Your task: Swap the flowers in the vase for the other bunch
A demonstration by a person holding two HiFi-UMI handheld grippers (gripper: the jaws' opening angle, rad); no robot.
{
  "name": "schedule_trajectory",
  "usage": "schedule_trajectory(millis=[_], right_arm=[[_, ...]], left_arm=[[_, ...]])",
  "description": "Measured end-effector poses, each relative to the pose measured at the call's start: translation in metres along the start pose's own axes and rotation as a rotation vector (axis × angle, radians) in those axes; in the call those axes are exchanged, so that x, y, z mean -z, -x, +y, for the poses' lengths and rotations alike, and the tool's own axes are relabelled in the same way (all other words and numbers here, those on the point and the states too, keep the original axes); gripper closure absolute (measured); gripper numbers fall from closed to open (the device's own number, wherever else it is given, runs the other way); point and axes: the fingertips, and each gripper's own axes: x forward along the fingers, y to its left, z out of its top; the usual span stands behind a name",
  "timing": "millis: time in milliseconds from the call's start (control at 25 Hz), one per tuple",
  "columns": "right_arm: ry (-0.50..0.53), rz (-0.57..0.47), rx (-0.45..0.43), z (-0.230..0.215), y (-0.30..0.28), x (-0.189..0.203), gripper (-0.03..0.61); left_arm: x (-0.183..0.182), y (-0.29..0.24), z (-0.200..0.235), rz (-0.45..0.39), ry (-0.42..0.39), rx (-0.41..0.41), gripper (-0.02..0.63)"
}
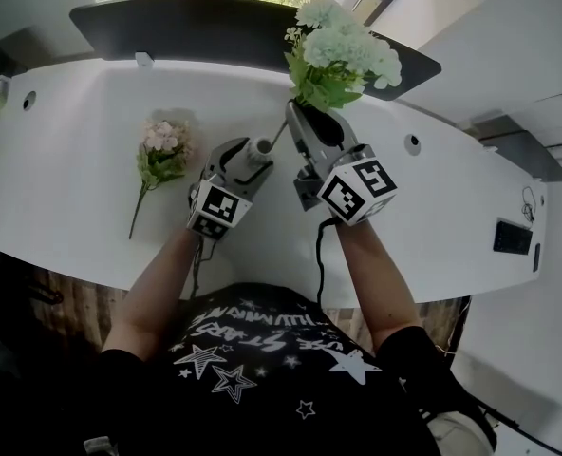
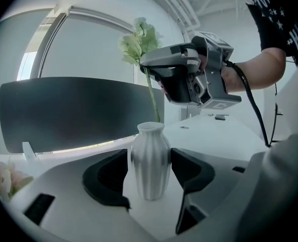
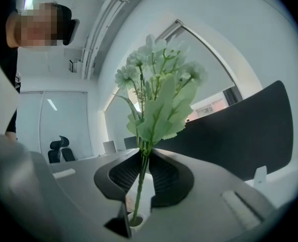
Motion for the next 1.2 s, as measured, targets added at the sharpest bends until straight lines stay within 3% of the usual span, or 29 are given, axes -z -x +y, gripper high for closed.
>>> schedule_trajectory(millis=[480,720,1200], right_arm=[[0.013,0.098,-0.06,0.003,0.0,0.044,0.528],[0.108,0.217,-0.069,0.014,0.004,0.085,0.528],[0.042,0.253,-0.015,0.009,0.011,0.11,0.528]], left_arm=[[-0.001,-0.001,-0.002,-0.021,0.016,0.031,0.357],[0.003,-0.001,-0.001,-0.013,0.032,0.027,0.357],[0.004,-0.002,0.002,-0.011,0.061,0.019,0.357]])
